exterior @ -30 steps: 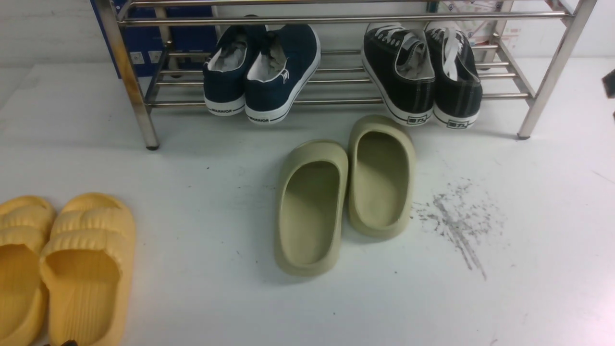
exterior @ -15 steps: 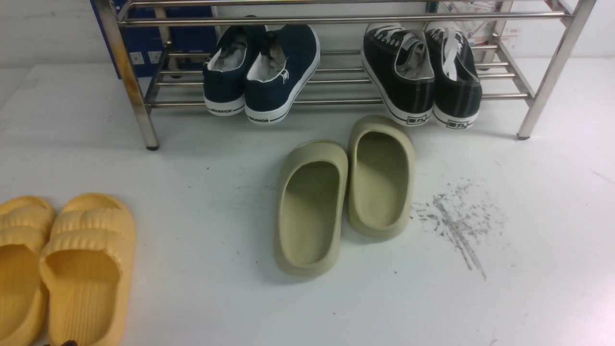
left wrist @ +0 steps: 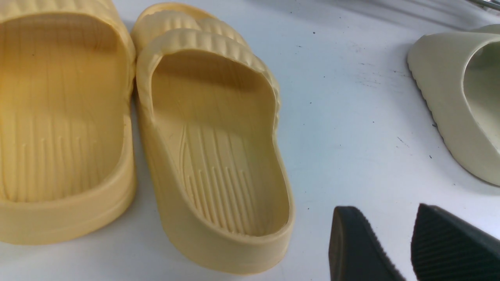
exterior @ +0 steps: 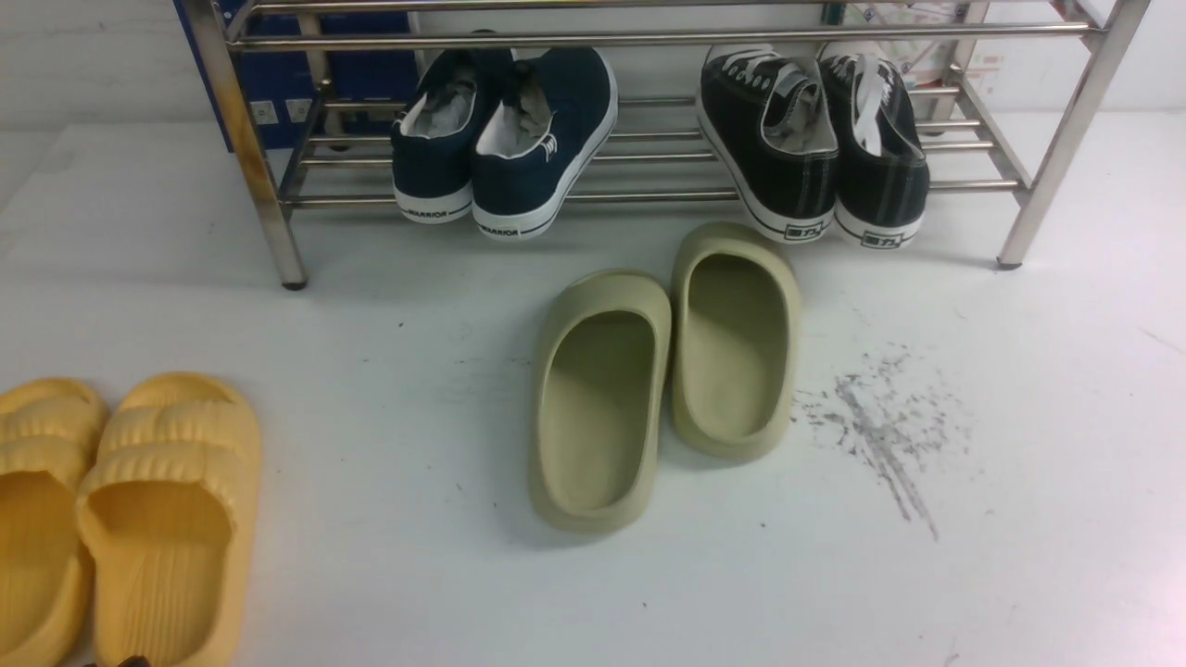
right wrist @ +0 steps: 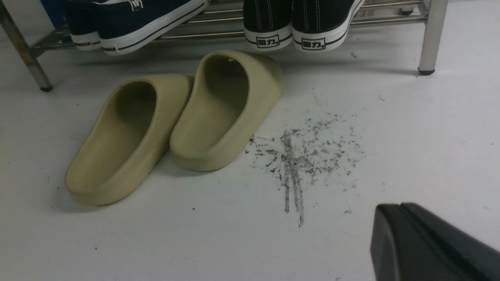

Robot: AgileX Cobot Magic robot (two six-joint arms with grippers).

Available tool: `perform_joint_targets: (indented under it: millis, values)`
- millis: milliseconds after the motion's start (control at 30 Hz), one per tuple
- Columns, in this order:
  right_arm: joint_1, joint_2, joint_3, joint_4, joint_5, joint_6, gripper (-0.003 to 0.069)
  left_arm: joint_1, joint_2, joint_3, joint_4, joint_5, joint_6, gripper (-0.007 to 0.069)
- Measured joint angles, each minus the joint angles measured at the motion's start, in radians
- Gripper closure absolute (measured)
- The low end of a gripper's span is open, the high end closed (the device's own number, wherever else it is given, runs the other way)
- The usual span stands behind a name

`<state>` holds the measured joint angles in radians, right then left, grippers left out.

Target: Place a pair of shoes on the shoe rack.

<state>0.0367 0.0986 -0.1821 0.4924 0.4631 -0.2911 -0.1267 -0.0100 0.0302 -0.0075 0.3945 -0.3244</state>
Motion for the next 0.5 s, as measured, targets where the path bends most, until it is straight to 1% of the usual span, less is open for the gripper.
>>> perform_joint_targets:
  millis: [500]
  values:
    - [0.000, 0.000, 0.000, 0.000, 0.028, -0.001, 0.0653, 0.000, 0.000, 0.000, 0.000, 0.000, 0.000, 0.0386]
